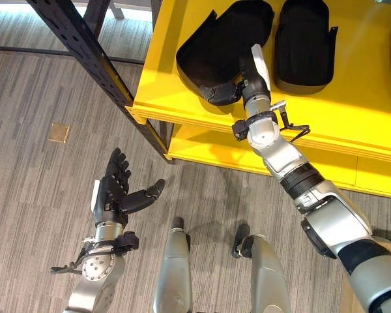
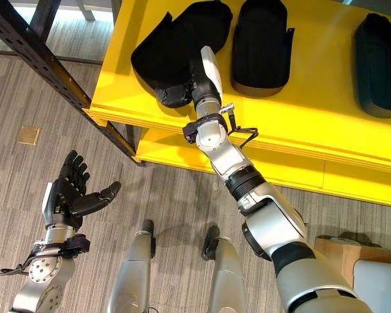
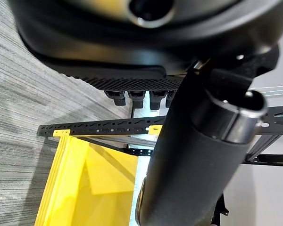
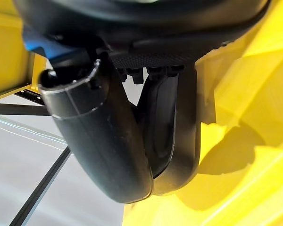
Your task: Move parts from the plastic box to the shelf.
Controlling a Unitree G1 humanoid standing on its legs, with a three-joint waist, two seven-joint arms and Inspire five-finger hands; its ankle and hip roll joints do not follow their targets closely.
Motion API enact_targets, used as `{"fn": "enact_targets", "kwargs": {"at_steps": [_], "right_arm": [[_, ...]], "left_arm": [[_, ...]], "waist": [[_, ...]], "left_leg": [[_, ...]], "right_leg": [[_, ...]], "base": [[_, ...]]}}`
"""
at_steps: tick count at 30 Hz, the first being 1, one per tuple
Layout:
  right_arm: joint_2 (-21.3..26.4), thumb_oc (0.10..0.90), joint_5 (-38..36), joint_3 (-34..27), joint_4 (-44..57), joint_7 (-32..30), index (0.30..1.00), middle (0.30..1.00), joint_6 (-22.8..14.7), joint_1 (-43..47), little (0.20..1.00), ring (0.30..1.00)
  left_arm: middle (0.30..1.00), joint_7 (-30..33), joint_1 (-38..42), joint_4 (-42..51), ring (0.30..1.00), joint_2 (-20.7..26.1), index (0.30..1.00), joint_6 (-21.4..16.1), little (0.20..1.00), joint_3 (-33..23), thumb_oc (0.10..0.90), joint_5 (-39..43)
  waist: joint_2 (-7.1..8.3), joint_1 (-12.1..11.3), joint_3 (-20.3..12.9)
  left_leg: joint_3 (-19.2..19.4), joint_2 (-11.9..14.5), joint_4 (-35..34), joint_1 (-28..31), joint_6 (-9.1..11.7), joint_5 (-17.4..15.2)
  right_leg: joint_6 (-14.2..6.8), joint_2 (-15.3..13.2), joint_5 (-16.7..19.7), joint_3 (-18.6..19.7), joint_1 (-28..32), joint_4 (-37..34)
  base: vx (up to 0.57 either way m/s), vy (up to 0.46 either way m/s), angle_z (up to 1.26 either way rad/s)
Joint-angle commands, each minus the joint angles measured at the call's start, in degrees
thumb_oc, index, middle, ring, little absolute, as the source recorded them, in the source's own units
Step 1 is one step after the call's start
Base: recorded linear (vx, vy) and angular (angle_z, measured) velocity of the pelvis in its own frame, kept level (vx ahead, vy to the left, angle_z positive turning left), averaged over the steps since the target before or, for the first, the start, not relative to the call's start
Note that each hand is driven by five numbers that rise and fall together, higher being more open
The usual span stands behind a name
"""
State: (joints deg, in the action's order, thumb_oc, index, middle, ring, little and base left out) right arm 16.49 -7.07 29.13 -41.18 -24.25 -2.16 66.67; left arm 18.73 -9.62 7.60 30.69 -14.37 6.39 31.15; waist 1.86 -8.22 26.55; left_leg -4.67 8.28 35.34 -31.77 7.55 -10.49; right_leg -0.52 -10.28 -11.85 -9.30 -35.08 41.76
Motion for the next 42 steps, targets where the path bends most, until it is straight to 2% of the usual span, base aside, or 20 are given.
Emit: {"fn": "enact_targets", "kwargs": {"at_steps": [1, 31, 42], "right_arm": [[1.96, 0.9, 4.85, 2.05, 0.02, -0.81, 1.0, 1.0, -2.78, 11.51, 1.0, 1.0], [9.69, 0.9, 9.34, 6.3, -1.28, 2.26, 1.0, 1.0, -3.08, 13.4, 1.0, 1.0], [10.33, 0.9, 9.52, 6.21, -1.19, 1.74, 1.0, 1.0, -3.43, 14.24, 1.0, 1.0]], "left_arm": [[1.0, 0.99, -1.03, 11.64, 1.0, 2.85, 1.0, -7.77, 1.0, -4.73, 0.9, -1.5], [1.0, -0.24, -2.42, 11.12, 1.0, 2.05, 1.0, -8.55, 1.0, -7.4, 0.9, -1.54], [1.0, -0.52, -1.99, 10.72, 1.0, 2.31, 1.0, -8.47, 1.0, -7.55, 0.9, -1.5]], "waist": [[0.33, -0.55, -1.05], [0.45, -1.31, -0.33], [0.44, -1.38, -0.55]], "left_leg": [[-0.08, -1.52, -1.57, -4.09, -5.32, 4.38], [-0.63, -1.73, -1.9, -5.35, -4.99, 5.05], [-0.84, -1.71, -2.1, -5.33, -4.92, 5.12]], "right_leg": [[-4.8, -2.52, 5.57, 2.83, 4.95, -7.62], [-4.71, -2.71, 5.23, 2.53, 3.47, -6.7], [-4.75, -2.82, 5.13, 2.42, 3.49, -6.69]], "base": [[0.0, -0.007, 0.04], [0.0, -0.001, 0.01], [0.0, 0.0, 0.0]]}}
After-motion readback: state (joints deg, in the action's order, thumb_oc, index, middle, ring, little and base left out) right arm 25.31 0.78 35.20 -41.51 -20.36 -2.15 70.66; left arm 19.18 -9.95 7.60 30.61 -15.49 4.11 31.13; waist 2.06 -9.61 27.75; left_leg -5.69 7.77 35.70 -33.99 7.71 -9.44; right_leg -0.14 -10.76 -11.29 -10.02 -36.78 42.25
